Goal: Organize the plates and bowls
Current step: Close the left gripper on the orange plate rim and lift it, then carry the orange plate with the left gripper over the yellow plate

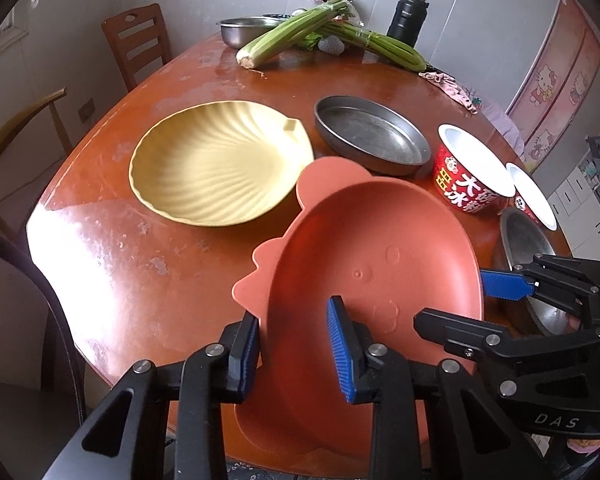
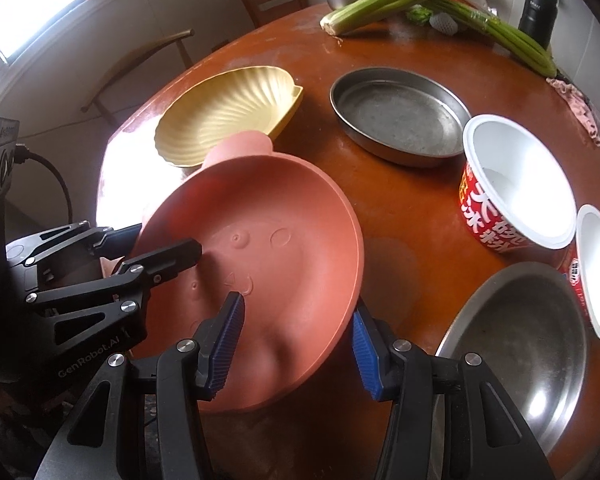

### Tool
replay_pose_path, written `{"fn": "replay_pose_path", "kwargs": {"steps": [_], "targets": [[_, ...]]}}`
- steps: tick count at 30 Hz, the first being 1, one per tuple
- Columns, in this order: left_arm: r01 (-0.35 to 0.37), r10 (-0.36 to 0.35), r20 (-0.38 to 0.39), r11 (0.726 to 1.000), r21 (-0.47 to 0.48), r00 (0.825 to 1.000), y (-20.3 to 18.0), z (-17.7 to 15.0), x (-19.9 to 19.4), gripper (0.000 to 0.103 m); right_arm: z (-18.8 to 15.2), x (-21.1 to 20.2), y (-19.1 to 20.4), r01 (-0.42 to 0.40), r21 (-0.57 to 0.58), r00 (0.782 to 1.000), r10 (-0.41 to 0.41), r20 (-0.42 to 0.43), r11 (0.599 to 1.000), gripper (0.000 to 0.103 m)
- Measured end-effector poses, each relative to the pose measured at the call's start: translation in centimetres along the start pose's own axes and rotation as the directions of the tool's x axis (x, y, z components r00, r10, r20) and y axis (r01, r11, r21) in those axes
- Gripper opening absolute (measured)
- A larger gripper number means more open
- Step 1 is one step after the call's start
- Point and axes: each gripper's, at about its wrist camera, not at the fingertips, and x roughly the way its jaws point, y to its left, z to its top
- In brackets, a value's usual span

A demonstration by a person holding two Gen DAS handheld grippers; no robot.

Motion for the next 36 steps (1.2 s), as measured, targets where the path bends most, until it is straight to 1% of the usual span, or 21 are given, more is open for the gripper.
{"fn": "replay_pose_path", "kwargs": {"steps": [9,17,26,31,36], "targets": [[0.009,-0.010,0.024,1.000,0.008,1.000,-0.7,0.5,-0.8,0.032,-0.2,-1.2,-0.7,-0.004,0.015,1.000,0.004,0.029,1.000,0.055],[0.010,-0.010,0.050,1.000,-0.011,0.999,-0.1,1.4,-1.5,0.032,0.9,-2.3,-0.4,-0.007,0.011,0.998,0.006,0.064,1.000,0.055],[0.008,-0.004,0.090,0.999,-0.038,0.996,1.5,3.1,-2.5,0.032,3.8,-3.2,0.4,-0.018,0.006,0.994,0.017,0.106,1.000,0.055],[0.006,0.000,0.113,0.998,-0.056,0.994,3.1,3.8,-3.2,0.032,5.7,-3.2,1.5,-0.022,-0.007,0.993,0.022,0.118,1.000,0.055],[-0.009,0.020,0.135,0.997,-0.079,0.991,4.9,4.6,-3.8,0.032,7.6,-2.8,3.1,-0.023,-0.036,0.992,0.027,0.124,0.999,0.055]]}}
